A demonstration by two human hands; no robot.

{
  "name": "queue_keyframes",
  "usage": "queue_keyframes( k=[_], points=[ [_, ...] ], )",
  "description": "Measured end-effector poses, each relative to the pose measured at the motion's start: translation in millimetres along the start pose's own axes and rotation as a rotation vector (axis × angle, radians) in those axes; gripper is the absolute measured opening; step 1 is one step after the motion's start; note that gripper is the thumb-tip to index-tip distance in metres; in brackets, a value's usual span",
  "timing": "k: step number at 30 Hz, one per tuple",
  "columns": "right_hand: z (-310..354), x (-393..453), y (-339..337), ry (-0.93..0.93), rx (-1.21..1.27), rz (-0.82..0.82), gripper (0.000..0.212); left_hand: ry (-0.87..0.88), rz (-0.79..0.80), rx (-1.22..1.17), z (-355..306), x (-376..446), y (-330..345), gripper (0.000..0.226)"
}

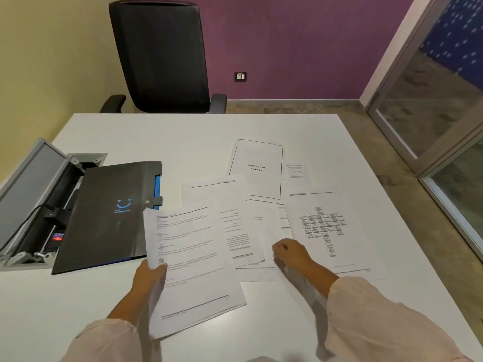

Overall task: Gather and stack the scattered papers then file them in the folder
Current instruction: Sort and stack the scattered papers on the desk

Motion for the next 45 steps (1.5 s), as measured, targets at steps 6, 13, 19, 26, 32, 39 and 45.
queue_keyframes(
  k=[6, 13, 19, 26, 32, 39, 45],
  points=[
    [5.1, 5.6, 30.0, 0.206, 0.051, 0.045, 0.035, -0.001, 0.008, 0.004, 0.6, 4.5, 2.3, 0.038],
    [26.2, 0.9, 34.1, 0.064, -0.054, 0.007, 0.038, -0.023, -0.137, 0.021, 3.8, 1.7, -3.1, 0.049],
    [14.1, -6.3, 10.3, 0.048, 0.31, -0.107, 0.007, -0.052, -0.224, 0.139, 10.7, -4.7, 0.5, 0.059],
    [-1.9, -22.5, -33.6, -0.037, 0.517, -0.272, 0.018, -0.037, -0.242, 0.185, 9.2, -1.0, 4.7, 0.053],
    [0.2, -32.9, -45.5, -0.105, 0.543, -0.247, 0.017, -0.017, -0.219, 0.177, 9.0, 5.1, 11.3, 0.049],
    [18.5, -37.9, -9.7, -0.095, 0.569, -0.175, 0.011, 0.322, -0.306, 0.349, -36.0, -28.6, 25.9, 0.044],
    [51.7, -49.0, -15.8, -0.247, 0.438, -0.171, 0.013, 0.887, -0.022, 0.588, -74.7, -72.8, 106.6, 0.04]
  ],
)
Point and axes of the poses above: each hand's wrist, its own x-axis towards the middle knuckle, its own y-axis out of the palm, z = x × y, the point moved 10 cm from there along x, towards the middle knuckle, and after that the axes turned 4 degrees about y, right-handed, at the moved point
